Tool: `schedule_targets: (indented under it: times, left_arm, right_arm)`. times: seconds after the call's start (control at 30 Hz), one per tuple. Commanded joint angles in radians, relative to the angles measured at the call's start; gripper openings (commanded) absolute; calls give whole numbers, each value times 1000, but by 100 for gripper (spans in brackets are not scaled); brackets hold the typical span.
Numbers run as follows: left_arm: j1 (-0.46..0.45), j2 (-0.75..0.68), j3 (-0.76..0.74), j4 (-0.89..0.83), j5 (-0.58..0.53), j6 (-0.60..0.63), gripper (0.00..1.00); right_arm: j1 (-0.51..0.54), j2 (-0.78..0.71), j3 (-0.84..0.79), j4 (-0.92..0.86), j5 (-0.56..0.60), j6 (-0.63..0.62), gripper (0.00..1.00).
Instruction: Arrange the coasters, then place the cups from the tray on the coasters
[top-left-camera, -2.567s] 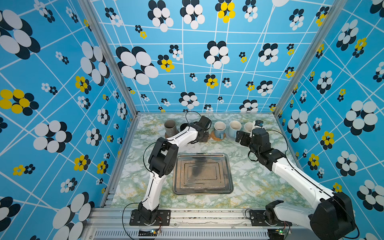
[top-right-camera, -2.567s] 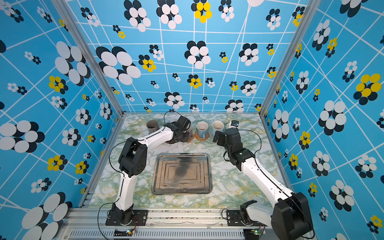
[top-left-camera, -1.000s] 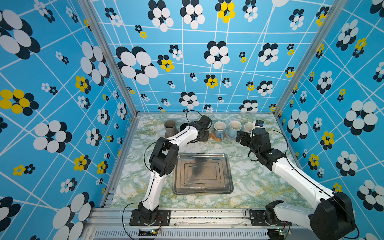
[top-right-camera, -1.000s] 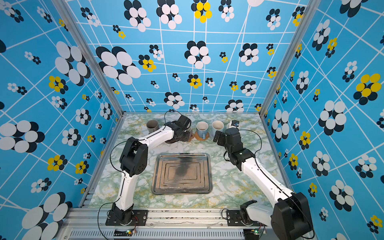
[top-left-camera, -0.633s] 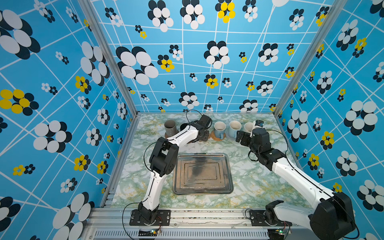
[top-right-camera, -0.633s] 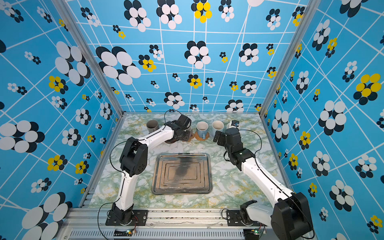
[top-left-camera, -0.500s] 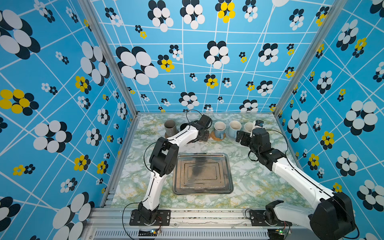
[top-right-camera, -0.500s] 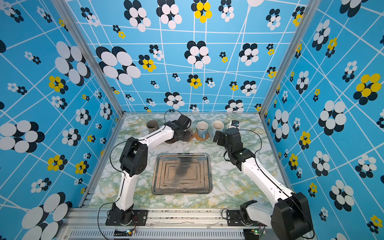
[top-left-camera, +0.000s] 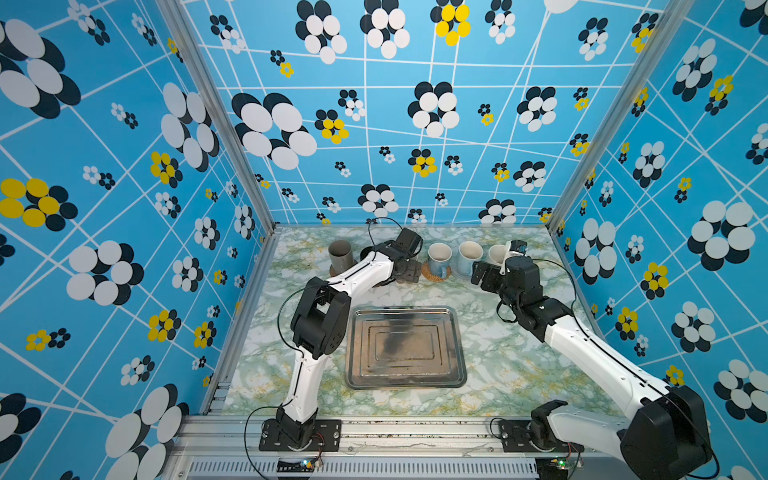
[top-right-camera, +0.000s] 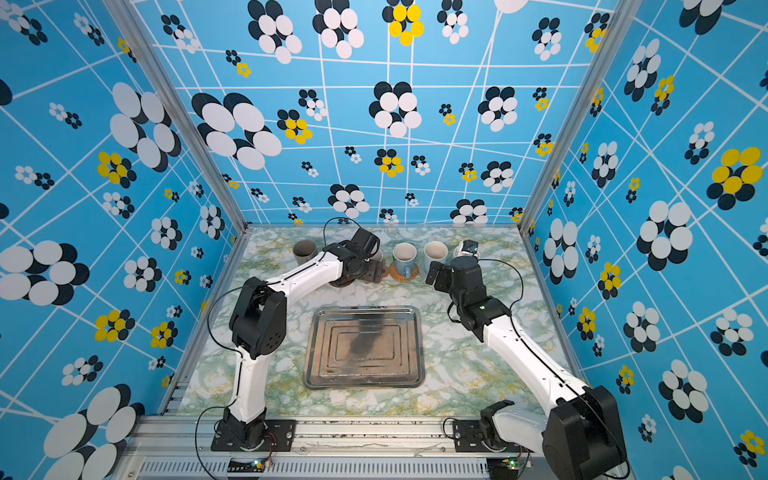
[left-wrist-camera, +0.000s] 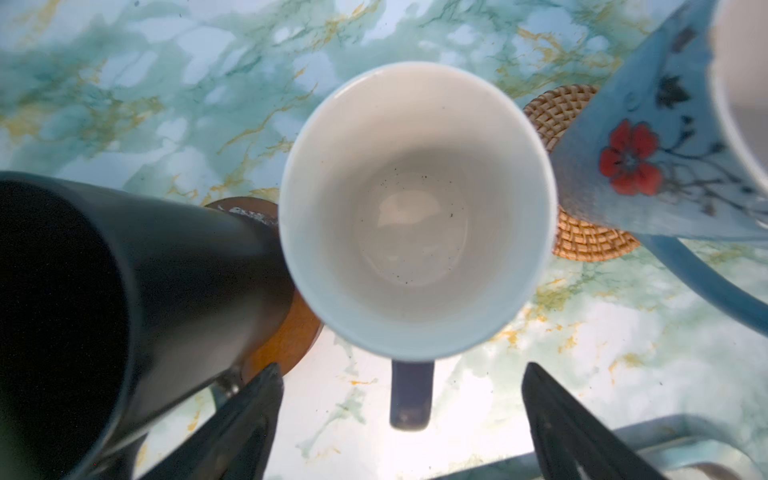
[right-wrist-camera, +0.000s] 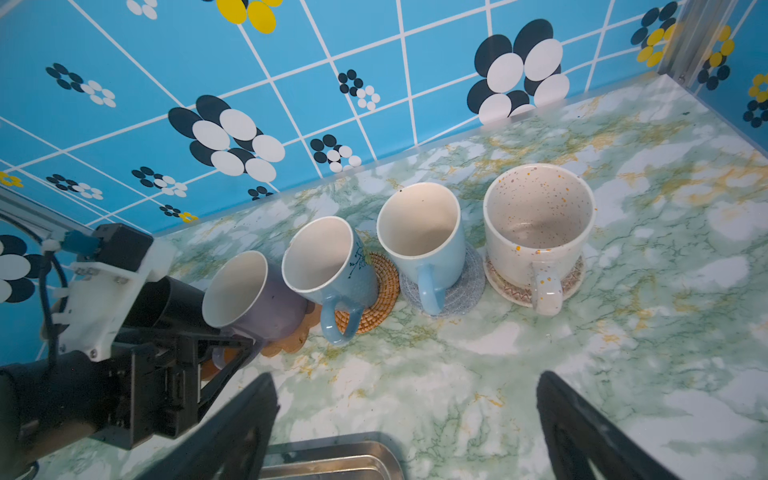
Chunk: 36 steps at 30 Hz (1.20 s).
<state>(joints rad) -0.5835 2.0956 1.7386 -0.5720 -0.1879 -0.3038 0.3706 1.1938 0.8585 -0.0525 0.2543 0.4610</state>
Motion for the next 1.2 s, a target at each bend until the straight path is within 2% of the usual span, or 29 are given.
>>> schedule_targets:
  times: [0.0, 0.07, 0.37, 0.5, 0.73, 0.83, 0.9, 1.03, 1.17]
  left_arm:
    - [-13, -103, -42, 36, -34, 5, 96]
    - [-16, -139, -62, 40, -37, 10, 99]
    - [-38, -364, -207, 82, -84, 45, 99]
    - [-36, -502, -307, 111, -121, 80, 99]
    - [-4, -818, -611, 245, -182, 166, 99]
    - [24, -935, -739, 280, -213, 230, 99]
    - [39, -997, -830, 329, -295, 254, 99]
    - [74, -1094, -1017, 475, -412, 315, 99]
    - [116, -1138, -1188, 701, -454, 383, 99]
  right_arm:
    - [-6, -43, -14, -10, -19, 8, 99]
    - [-6, -54, -19, -12, -22, 7, 99]
    - [-6, -79, -3, -65, -40, -13, 99]
    - [-7, -100, 5, -106, 14, -68, 99]
    - [-20, -169, -80, -76, 45, -291, 99]
    - [-55, -195, -120, -94, -22, -409, 99]
    - [-94, -217, -164, -76, -76, -429, 99]
    - [-167, -256, -295, 65, -113, -427, 99]
    - [-213, -237, -404, 225, -118, -443, 99]
